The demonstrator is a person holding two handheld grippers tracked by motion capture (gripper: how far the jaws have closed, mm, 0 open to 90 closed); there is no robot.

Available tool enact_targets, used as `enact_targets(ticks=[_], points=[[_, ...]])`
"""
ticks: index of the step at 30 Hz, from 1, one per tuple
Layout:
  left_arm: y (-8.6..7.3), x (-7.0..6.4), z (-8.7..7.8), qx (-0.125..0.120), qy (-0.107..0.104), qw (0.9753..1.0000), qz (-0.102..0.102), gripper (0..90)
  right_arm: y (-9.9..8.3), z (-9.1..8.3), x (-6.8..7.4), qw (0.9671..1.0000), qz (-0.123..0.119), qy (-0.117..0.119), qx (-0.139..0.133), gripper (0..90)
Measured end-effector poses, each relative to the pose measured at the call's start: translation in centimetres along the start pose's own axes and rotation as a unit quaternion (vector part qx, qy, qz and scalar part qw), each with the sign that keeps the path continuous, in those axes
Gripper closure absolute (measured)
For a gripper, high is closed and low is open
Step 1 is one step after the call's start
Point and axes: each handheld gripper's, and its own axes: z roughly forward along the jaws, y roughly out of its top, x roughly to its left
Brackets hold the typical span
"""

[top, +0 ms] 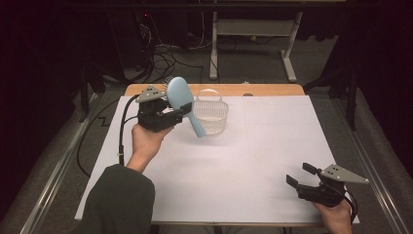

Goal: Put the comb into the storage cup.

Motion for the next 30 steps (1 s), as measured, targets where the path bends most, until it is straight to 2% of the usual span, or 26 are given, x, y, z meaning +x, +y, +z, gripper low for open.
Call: enact_targets(ticks=[15,22,30], points=[[2.1,0.6,1.3,-0.005,0.014,0.9999,0.001,49.9,0.0,0.0,-0.1,1.0,0.004,0.001,-0.002,19.8],[2.7,0.7,2.1,-0.005,0.021,0.9998,0.005,49.8,0.0,0.1,-0.1,1.0,0.003,0.0,0.0,19.8],[3.3,1.0,3.1,-0.001,0.032,0.9995,0.0,49.9,-0.1,0.1,-0.1,1.0,0.001,-0.001,0.001,20.1]])
